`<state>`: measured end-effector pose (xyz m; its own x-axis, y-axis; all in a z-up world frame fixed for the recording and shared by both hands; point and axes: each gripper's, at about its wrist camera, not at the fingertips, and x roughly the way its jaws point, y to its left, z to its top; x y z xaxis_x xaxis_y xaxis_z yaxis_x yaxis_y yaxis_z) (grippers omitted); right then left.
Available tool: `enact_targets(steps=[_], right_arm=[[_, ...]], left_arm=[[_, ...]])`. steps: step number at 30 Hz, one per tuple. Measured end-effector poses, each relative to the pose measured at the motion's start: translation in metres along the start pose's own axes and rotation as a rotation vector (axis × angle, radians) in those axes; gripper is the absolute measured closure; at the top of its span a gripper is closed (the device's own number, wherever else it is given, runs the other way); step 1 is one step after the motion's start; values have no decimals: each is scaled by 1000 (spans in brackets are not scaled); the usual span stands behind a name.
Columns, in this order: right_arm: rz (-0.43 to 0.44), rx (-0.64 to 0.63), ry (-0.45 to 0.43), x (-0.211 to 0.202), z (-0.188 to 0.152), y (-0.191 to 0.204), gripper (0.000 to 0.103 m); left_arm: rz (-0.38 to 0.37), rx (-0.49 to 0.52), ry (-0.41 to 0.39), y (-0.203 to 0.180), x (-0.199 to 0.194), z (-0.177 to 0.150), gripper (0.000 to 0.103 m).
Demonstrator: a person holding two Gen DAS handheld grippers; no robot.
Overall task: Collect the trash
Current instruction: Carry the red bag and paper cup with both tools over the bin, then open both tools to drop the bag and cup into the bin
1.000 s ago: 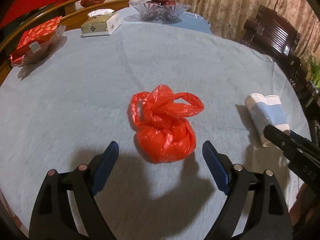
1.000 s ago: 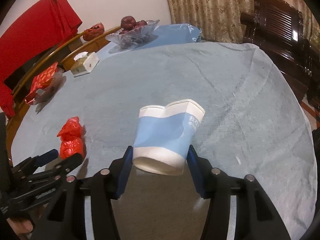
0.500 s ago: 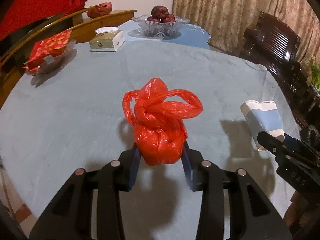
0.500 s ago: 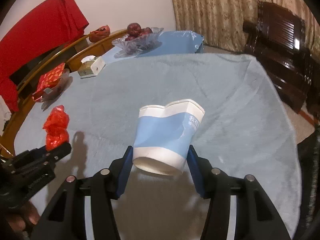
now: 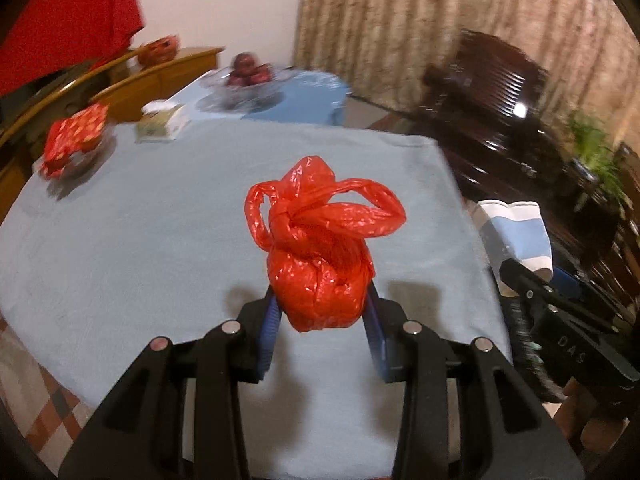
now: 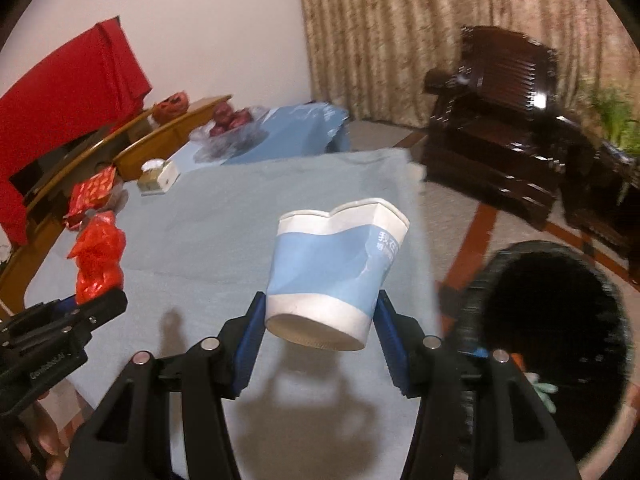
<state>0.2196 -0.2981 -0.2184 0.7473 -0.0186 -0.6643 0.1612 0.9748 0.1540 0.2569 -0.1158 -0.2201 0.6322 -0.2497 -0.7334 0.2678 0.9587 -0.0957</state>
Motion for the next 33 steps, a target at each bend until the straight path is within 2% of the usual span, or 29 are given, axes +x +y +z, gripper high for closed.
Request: enact_targets(steps=[7, 13, 17, 23, 29, 33], right_arm=[[-87, 63, -49, -56, -8, -73, 50], [-190, 137, -44, -84, -25, -145, 50], [-238, 201, -11, -80, -37, -185, 50], [-286, 276, 90, -50, -55, -239, 49], [-317, 358, 185, -23, -75, -276, 44], [-324, 380, 191, -22, -82, -286, 44]], left_arm=[[-114, 113, -12, -93, -19, -12, 66], [-199, 226, 17, -173, -6, -20, 66], [-254, 299, 73, -222, 20, -24, 66], [-327, 387, 195, -281, 67, -33, 65], [-350, 432, 318, -313, 113, -44, 48], [-346, 449, 335, -312, 125, -48, 39]])
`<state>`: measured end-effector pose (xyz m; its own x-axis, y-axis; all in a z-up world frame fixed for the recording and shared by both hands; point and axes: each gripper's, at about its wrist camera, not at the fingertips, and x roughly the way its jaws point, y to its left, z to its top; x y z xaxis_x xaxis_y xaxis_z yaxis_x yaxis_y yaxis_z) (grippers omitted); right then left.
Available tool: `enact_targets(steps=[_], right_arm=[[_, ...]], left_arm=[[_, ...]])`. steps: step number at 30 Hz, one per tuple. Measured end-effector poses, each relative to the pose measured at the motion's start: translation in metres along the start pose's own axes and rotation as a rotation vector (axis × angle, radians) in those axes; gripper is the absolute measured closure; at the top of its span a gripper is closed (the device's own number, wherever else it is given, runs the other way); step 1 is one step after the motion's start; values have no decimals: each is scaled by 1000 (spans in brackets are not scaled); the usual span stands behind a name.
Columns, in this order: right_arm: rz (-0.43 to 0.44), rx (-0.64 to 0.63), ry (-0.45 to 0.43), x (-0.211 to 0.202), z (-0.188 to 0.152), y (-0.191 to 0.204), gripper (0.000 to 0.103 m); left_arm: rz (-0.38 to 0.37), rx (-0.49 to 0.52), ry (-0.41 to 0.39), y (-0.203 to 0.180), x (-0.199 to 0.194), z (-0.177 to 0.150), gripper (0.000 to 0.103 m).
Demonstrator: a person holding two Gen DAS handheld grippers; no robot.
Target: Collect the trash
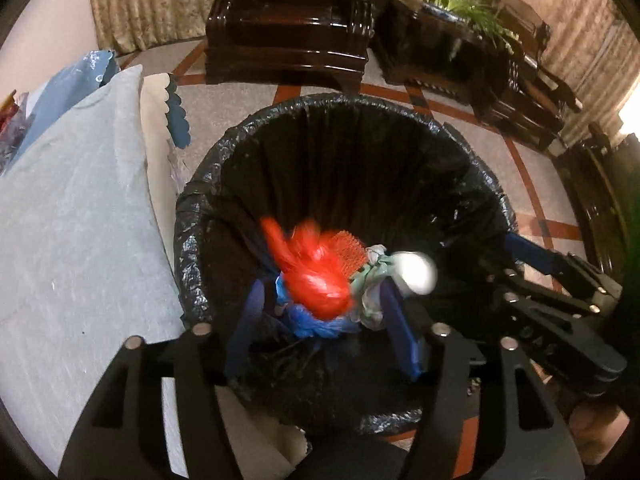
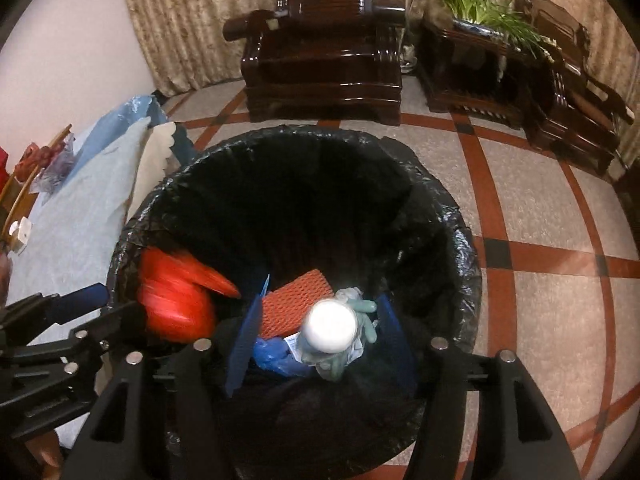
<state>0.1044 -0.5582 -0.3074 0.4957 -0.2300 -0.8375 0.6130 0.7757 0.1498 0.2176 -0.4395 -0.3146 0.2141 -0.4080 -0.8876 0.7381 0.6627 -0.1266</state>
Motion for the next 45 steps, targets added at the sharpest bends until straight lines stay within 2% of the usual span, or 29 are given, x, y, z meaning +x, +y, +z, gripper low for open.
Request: enact_targets(steps=[9, 14, 16, 17, 18, 20, 23, 25, 28, 32, 37, 43, 45], right_arm=[[-1, -12, -6, -11, -6, 1, 44], [7, -14, -33, -32, -4, 8, 44], [12, -17, -65, -52, -5, 14, 44], [15, -18, -78, -59, -6, 16, 44], [28, -18, -107, -75, -7, 22, 42], [44, -29, -168, -105, -7, 36, 35], [62, -55, -256, -147, -9, 57, 27], [86, -79, -316, -178, -12, 76, 22], [109, -112, -379, -215, -17, 98, 16], [133, -151, -474, -263, -27, 128, 10], [213, -185, -568, -318, -43, 162, 6], [286, -245, -650, -363, -61, 199, 6], [305, -252, -665, -373, -64, 210, 6]], left_arm=[[16, -24, -27, 6, -19, -8, 37], [31, -31, -76, 12, -51, -16, 34], [52, -46, -115, 17, -73, -23, 30], [77, -56, -151, 21, -91, -28, 27], [100, -65, -188, 23, -108, -32, 20], [148, -76, -271, 29, -146, -43, 12], [188, -104, -348, 37, -194, -56, 12], [215, -124, -407, 42, -231, -67, 7], [289, -142, -493, 47, -283, -84, 5], [363, -184, -554, 58, -338, -105, 5], [483, -263, -624, 74, -394, -135, 5], [722, -380, -670, 94, -450, -178, 5], [752, -433, -720, 100, -475, -197, 5]])
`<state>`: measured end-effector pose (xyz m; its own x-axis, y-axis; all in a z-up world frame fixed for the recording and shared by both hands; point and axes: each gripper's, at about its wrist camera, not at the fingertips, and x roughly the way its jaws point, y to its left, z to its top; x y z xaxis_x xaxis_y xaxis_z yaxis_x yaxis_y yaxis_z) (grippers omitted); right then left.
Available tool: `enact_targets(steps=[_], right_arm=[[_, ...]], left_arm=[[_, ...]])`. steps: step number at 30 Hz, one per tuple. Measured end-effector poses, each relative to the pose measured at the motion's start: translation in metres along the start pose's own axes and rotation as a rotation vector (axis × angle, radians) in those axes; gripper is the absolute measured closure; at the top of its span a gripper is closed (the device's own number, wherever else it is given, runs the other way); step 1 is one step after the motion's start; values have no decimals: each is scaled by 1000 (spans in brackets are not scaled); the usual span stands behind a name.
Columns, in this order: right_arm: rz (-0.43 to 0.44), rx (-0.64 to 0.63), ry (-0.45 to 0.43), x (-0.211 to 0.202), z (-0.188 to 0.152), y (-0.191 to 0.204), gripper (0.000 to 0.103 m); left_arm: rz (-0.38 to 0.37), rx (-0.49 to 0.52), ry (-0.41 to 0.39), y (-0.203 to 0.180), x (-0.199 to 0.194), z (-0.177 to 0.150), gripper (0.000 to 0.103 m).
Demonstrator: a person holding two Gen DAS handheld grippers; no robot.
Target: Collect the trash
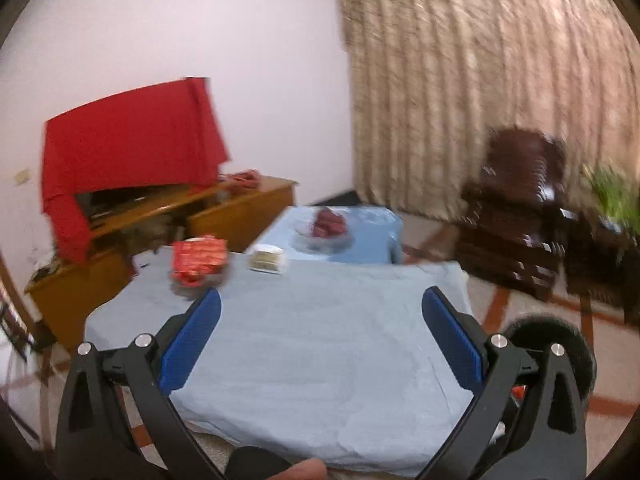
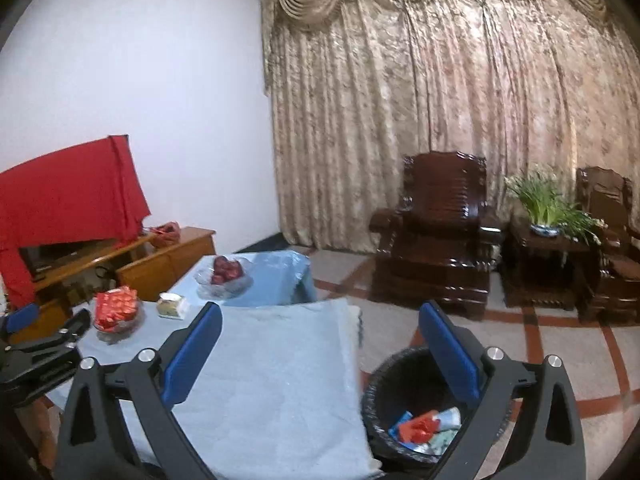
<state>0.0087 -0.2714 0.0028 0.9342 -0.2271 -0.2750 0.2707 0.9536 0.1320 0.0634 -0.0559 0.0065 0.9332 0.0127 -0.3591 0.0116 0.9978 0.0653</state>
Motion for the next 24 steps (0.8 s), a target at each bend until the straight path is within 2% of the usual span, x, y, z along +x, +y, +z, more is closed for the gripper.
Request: enact_targets(steps=[6, 11, 19, 24], right_arm=[[19, 34, 0, -18, 5, 31, 6], [15, 24, -41, -38, 5, 48, 6], [-81, -31, -139, -66, 8, 55, 6], [-91, -28, -126, -50, 7, 57, 6]], left_arm=[[104, -103, -120, 51, -56, 12, 5], [127, -100, -113, 61, -88, 15, 5], [115, -112, -105, 71, -98, 16, 5], [110, -127, -112, 75, -88, 16, 5]])
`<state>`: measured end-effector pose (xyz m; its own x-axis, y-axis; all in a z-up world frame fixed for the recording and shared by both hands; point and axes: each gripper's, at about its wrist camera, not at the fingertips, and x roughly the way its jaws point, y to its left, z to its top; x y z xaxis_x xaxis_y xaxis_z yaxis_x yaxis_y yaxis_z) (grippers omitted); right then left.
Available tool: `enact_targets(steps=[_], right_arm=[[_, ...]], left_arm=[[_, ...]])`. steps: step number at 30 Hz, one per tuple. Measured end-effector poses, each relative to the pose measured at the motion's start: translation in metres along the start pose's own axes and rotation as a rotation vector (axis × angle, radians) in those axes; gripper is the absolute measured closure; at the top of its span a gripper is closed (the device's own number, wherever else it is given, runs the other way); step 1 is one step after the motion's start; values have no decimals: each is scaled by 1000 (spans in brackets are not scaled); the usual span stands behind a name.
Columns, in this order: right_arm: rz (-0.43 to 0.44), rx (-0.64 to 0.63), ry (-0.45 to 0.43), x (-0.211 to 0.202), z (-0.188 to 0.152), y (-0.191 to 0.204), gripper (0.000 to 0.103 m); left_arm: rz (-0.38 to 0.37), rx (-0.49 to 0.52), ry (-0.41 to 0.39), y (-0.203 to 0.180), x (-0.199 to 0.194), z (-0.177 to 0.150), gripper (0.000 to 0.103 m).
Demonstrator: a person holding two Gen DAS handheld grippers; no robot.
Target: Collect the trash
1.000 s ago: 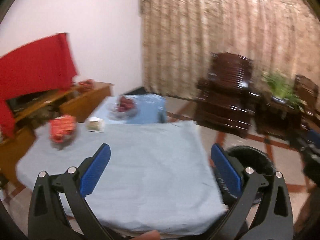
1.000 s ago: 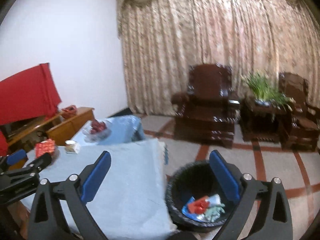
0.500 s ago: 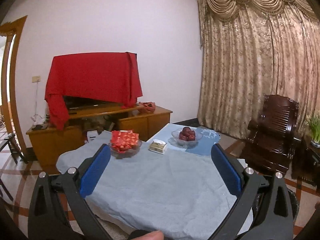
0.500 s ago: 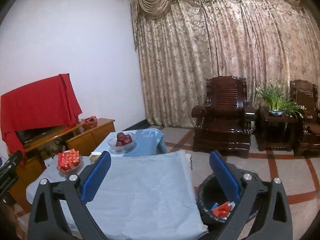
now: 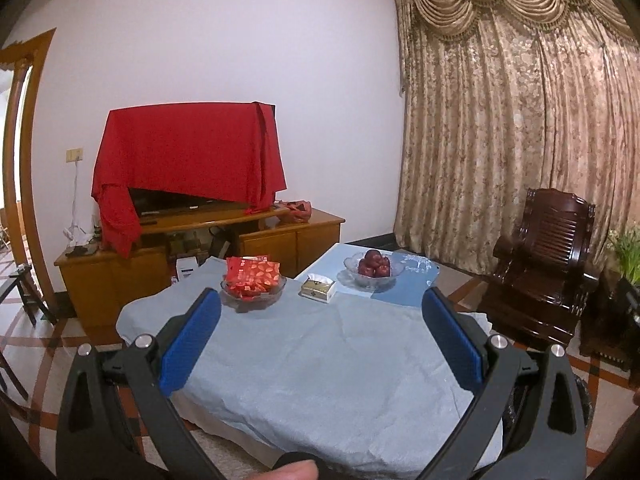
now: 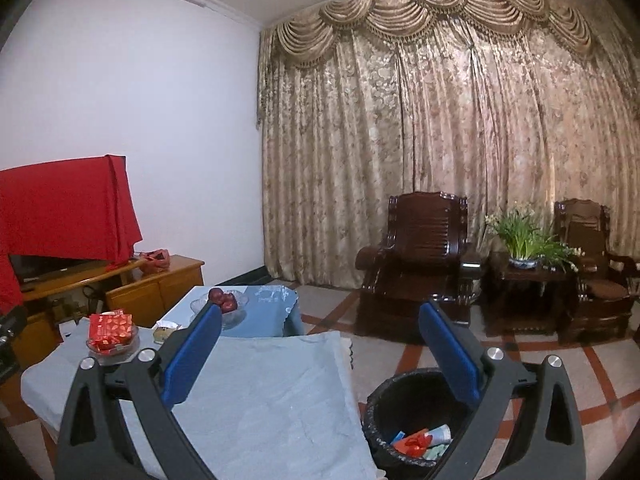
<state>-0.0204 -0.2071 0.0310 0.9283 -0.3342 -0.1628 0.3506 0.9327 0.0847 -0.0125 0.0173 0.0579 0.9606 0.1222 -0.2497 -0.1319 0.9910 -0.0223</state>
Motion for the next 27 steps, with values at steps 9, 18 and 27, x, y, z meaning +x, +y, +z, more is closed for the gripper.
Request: enact_targets(steps=[9, 18, 27], right_arm=[[2, 22, 29, 27, -10, 3, 6], [7, 9, 61, 44, -19, 11, 6], [2, -10, 71, 61, -20, 18, 6]], left_arm=[[20, -17, 22, -7, 26, -8, 5], [19, -20, 58, -10, 47, -16, 5], [28, -14, 70, -10, 64, -18, 5]])
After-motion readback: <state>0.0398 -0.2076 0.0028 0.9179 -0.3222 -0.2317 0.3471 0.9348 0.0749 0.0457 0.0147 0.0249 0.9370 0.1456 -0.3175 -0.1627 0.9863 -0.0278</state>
